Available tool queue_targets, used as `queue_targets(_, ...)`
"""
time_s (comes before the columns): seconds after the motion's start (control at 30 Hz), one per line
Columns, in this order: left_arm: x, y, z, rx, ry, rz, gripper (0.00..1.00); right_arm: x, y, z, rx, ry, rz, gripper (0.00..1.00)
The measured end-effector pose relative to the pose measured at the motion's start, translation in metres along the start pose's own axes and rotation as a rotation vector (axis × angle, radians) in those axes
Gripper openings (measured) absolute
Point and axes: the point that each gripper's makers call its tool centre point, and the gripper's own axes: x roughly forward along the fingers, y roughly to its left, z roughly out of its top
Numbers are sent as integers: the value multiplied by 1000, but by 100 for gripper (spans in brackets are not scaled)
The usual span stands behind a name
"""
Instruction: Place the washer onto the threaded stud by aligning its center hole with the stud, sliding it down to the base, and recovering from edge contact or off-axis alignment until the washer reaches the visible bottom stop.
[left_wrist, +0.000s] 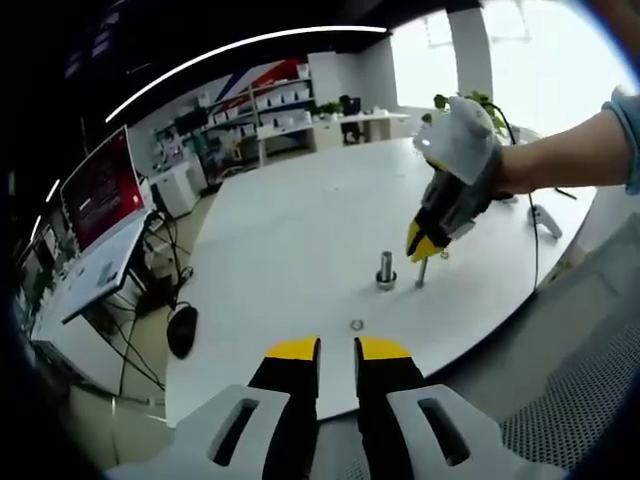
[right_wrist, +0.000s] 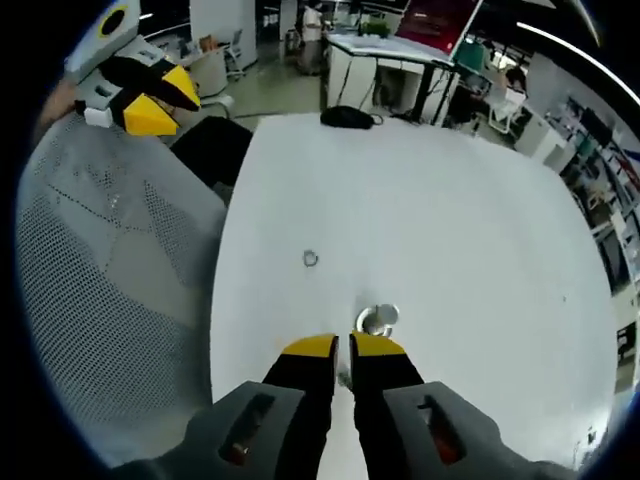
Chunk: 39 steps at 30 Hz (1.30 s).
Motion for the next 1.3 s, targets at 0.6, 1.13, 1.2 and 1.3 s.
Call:
queue_targets(0.6, 1, 4, -5, -23, 25, 12, 6, 72, 20, 34, -158, 119, 160, 15)
queue_targets(1.13, 0, 8, -2, -59, -2, 17, 4, 105, 27, 24, -228, 218, 188, 18)
queue_targets(1.2, 0, 8, -3, -59, -1, 17, 4, 106, 28, 24, -229, 221, 190, 18)
queue_targets(1.3, 0, 8, -2, -62, -8, 19, 4, 107, 29, 25, -251, 224, 188, 17)
